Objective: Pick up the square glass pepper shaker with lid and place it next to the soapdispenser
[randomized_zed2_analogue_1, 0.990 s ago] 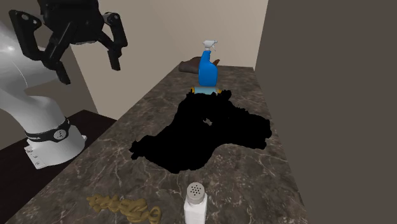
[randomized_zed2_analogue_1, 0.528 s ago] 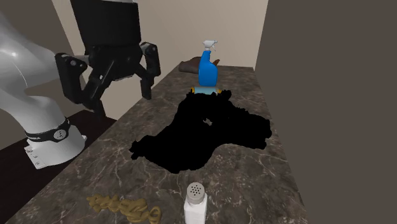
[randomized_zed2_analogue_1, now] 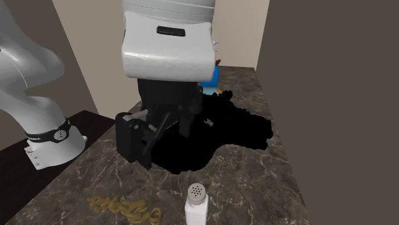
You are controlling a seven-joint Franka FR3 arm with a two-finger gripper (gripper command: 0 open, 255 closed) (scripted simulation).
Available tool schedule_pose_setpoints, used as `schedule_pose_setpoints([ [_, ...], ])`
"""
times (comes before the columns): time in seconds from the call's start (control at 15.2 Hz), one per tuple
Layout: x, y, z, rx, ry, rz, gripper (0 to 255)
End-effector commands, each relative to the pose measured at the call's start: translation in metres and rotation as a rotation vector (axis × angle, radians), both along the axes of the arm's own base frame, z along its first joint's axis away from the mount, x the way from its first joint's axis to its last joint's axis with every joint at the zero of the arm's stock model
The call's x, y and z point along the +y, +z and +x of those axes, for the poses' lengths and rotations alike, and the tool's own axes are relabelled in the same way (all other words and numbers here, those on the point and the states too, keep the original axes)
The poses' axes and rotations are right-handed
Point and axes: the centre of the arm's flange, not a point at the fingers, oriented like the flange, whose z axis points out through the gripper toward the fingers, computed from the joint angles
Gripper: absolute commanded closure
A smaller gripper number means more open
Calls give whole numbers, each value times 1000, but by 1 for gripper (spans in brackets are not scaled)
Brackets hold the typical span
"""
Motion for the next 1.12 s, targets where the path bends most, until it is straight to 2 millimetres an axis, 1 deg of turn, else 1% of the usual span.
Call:
schedule_pose_setpoints([
  [0.0, -5, -16, 21, 9, -4, -2, 0],
  [0.46, -19, -68, 99, 39, -17, -6, 0],
  [0.92, -19, -105, 92, 39, -17, -6, 0],
  [1.06, -19, -108, 92, 39, -17, -6, 0],
])
